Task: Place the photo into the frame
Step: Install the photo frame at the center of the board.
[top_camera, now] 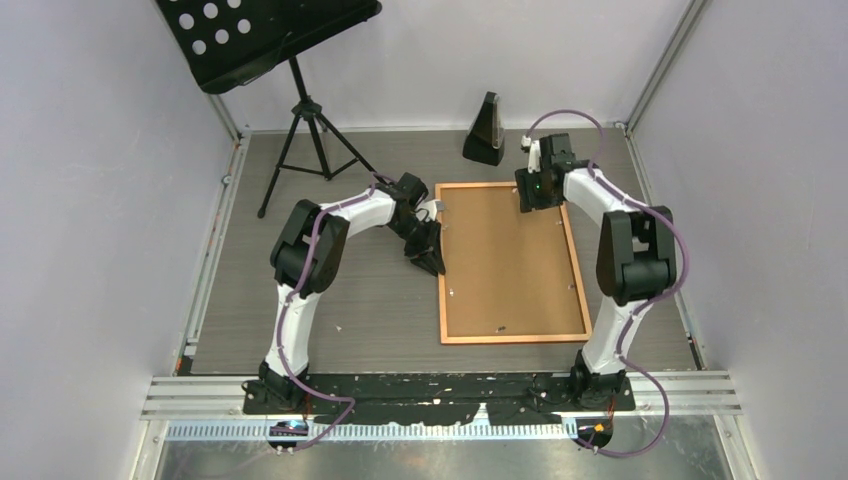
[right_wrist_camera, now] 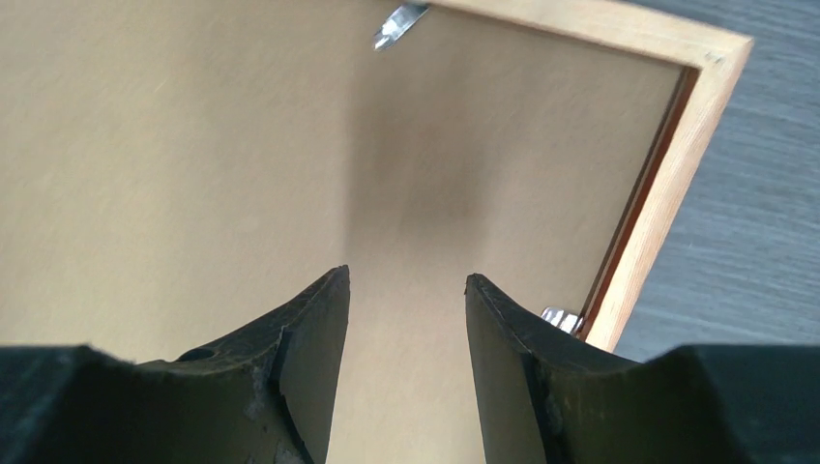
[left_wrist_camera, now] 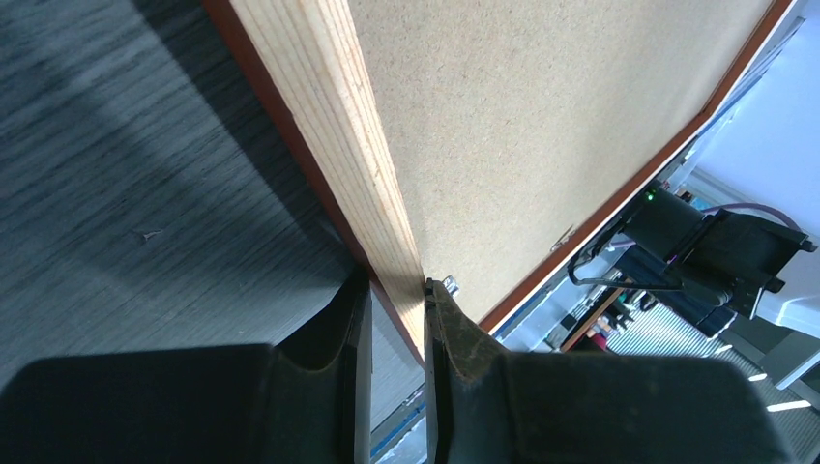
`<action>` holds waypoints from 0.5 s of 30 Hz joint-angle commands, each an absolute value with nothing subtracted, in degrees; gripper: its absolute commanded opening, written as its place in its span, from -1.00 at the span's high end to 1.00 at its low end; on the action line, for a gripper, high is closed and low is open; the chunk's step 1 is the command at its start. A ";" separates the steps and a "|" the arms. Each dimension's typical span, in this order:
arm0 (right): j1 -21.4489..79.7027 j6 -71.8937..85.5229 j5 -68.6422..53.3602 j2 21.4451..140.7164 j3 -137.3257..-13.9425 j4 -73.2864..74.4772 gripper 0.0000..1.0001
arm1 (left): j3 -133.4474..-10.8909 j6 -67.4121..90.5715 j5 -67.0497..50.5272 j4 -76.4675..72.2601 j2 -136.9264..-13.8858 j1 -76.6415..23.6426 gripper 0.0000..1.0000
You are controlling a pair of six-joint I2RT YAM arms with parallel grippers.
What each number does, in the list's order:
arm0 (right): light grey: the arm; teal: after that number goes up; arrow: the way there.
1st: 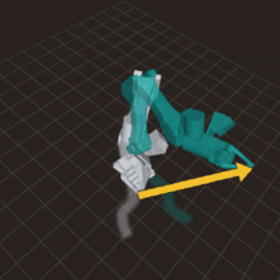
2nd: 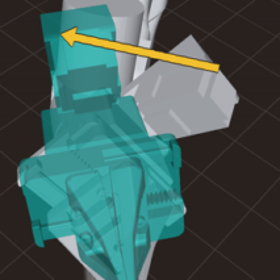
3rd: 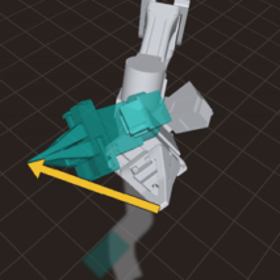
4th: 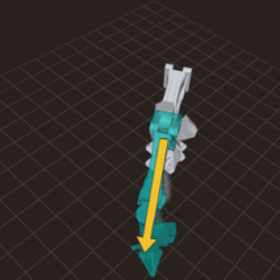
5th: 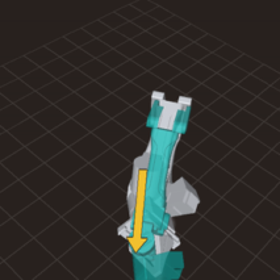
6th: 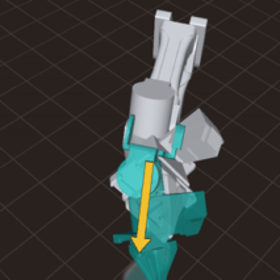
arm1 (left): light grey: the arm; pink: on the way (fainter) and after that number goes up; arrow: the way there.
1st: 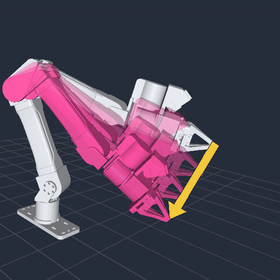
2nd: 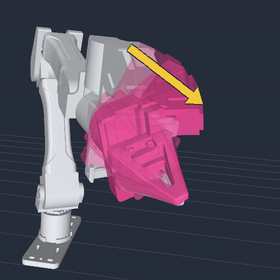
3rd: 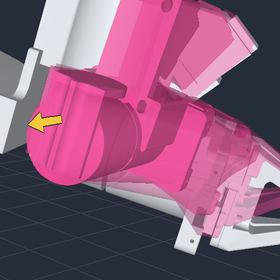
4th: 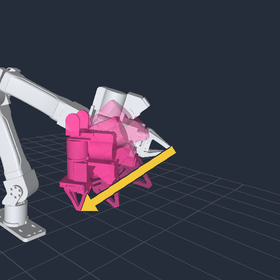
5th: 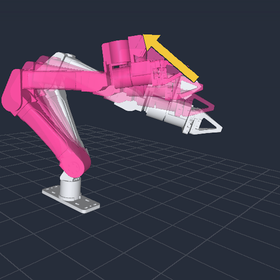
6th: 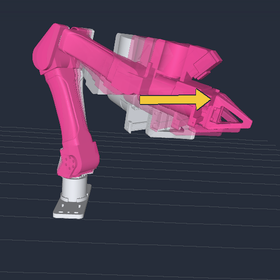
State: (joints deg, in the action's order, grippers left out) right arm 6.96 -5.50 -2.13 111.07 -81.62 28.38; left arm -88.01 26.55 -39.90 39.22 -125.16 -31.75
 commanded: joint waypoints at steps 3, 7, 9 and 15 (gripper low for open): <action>7.65 -11.76 -9.30 97.65 -71.43 24.00 -0.09 | -88.86 23.23 -39.49 39.68 -127.23 -31.44 1.00; 7.45 -12.35 -3.91 92.98 -66.42 23.35 -0.09 | -88.41 22.81 -38.87 39.76 -126.48 -30.69 1.00; 6.96 -12.01 -0.94 92.05 -65.32 23.99 -0.08 | -87.91 22.76 -38.36 39.58 -125.63 -30.41 1.00; 1.95 -10.61 1.11 91.69 -64.06 26.88 -0.06 | -86.61 22.41 -37.11 38.87 -123.35 -29.96 1.00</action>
State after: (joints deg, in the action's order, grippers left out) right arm 5.43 -10.81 -1.28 93.36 -64.45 25.89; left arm -87.94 25.89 -40.80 39.20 -125.40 -30.70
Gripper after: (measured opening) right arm 0.533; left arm 0.183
